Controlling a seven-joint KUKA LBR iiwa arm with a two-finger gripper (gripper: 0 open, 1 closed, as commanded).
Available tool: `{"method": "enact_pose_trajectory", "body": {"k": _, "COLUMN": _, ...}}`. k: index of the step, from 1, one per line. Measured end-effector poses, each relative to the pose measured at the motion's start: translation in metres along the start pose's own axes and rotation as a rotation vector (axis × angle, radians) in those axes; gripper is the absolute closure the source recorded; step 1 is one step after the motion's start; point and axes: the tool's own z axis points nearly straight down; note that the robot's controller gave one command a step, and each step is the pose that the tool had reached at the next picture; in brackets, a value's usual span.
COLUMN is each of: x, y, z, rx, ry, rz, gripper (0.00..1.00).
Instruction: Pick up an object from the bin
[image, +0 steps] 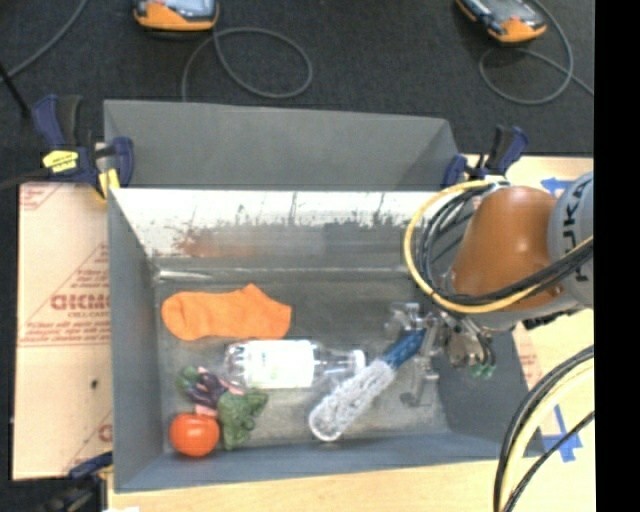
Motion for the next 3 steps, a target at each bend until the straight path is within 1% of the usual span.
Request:
{"method": "enact_pose_trajectory", "body": {"k": 1, "x": -0.001, "y": 0.000, "z": -0.004, "rx": 0.001, "ry": -0.006, "rz": -0.002, "gripper": 0.00}}
{"method": "enact_pose_trajectory", "body": {"k": 2, "x": -0.007, "y": 0.003, "z": 0.014, "rx": 0.003, "ry": -0.013, "rz": -0.056, "gripper": 0.00}}
{"method": "enact_pose_trajectory", "body": {"k": 3, "x": -0.009, "y": 0.017, "z": 0.056, "rx": 0.002, "ry": -0.007, "rz": -0.287, "gripper": 0.00}}
